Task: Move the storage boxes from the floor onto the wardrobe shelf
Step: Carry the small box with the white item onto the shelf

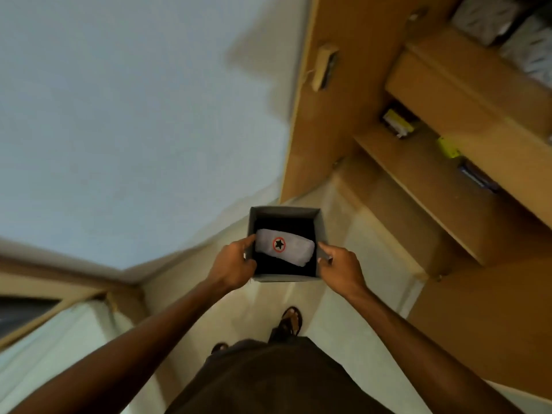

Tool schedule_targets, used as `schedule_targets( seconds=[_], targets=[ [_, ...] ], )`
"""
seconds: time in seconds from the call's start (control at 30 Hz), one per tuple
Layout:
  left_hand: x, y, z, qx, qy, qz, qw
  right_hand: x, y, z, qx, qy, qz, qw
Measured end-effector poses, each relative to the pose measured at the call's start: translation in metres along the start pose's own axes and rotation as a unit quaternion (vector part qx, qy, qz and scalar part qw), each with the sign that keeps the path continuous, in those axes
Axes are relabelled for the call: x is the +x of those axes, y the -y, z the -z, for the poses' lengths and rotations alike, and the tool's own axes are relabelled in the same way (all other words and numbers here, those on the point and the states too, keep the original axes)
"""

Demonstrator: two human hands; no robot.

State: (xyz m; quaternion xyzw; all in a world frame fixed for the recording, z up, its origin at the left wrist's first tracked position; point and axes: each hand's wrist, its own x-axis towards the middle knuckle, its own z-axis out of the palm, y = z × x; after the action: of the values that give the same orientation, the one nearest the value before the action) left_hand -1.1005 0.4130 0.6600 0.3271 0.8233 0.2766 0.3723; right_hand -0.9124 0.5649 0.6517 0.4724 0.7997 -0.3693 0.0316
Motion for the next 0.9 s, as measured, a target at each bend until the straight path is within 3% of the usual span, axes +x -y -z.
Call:
schedule_targets(
  seconds=[0.37, 0.53, 0.9],
  targets=[
    [0.121, -0.181, -0.050, 0.059, -0.005, -0.142, 0.988, 0.068, -0.055, 0.157, 0.056, -0.166, -0.059, 0.983],
    [0.179, -0.257, -0.060, 0.051, 0.029, -0.199, 0.978, 0.107, -0.078, 0.218, 0.063, -0.226, -0.068, 0.970],
    [0.335, -0.414, -0.073, 0.051, 0.051, -0.287, 0.955, 0.215, -0.103, 0.366, 0.055, -0.316, -0.079, 0.944]
  ],
)
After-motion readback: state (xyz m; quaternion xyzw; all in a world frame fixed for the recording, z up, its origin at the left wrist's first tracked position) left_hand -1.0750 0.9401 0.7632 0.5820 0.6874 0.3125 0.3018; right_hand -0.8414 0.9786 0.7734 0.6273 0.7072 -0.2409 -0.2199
